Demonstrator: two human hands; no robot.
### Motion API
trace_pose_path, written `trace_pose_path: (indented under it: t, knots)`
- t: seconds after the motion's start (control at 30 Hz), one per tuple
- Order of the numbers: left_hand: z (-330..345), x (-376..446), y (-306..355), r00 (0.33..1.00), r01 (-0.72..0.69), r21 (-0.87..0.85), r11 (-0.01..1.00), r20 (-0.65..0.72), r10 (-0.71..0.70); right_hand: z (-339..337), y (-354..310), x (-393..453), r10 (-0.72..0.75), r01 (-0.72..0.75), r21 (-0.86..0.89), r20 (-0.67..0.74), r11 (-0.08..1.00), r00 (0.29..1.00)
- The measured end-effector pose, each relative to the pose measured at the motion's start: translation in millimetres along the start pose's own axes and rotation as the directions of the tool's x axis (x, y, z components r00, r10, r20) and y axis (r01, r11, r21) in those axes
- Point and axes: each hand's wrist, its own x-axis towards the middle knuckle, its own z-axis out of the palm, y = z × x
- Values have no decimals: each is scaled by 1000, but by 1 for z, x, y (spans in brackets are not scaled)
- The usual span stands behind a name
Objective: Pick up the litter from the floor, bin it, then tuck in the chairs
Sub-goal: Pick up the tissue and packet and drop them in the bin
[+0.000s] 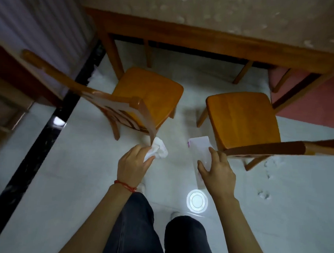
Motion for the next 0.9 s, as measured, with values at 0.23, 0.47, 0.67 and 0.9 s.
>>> trace_pose_path:
  t: [0.23, 0.47, 0.67, 0.9]
  knots:
    - [-34, -83, 20, 920, 387, 19, 922, -78, -384, -6, -15, -14, -268, 277, -40, 147, 960, 952]
    - [-96, -170, 5, 742, 652, 40, 758, -241, -625, 13, -93, -55, -538, 558, 8, 274, 830, 797]
    - [-154, -263, -18, 576, 784, 14, 621, -392, -718, 43, -179, -127, -714, 747, 41, 334, 663, 615]
    - [-228, -384, -49, 353, 907, -38, 420, -476, -806, 96, -276, -240, -815, 862, 126, 417, 490, 403]
